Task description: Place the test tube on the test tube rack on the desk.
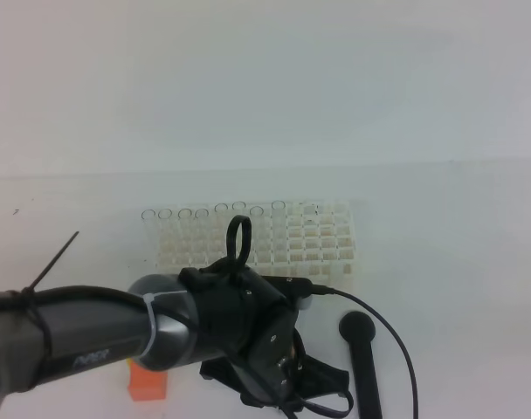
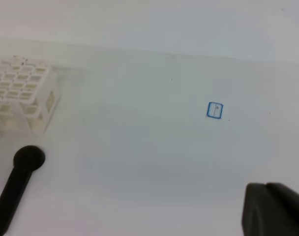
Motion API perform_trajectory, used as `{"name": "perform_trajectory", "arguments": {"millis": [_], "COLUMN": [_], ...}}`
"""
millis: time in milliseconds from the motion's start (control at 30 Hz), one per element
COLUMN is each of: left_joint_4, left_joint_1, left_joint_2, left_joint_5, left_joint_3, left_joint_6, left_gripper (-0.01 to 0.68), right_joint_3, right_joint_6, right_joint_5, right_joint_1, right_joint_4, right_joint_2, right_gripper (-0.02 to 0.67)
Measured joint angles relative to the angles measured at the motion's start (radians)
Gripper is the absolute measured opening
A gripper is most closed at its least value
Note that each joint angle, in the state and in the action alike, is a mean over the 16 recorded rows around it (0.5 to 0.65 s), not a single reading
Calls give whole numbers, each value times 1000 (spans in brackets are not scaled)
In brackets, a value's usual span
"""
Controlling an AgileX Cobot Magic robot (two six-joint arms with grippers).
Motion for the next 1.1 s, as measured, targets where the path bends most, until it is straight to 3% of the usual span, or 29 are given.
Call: {"name": "perform_trajectory", "arguments": {"millis": [200, 600, 867, 1100], "left_joint_4": [3, 146, 454, 614], "left_joint_1": [0, -3, -3, 1], "left_joint_2": [-56, -398, -656, -759], "left_joint_5": [8, -80, -425, -818], "left_joint_3": [0, 30, 188, 383], "left_joint_6": [-8, -56, -200, -242], "left_gripper": [4, 0, 0, 0], "right_joint_3": [0, 0, 0, 0], "right_joint_6": [0, -22, -178, -454], "right_joint_5": [0, -31, -112, -160], "right_joint_1": [0, 0, 0, 0], "right_joint_4": [0, 86, 267, 522], "right_joint_2": [0, 0, 6, 52], "right_gripper": [-1, -1, -1, -1]}}
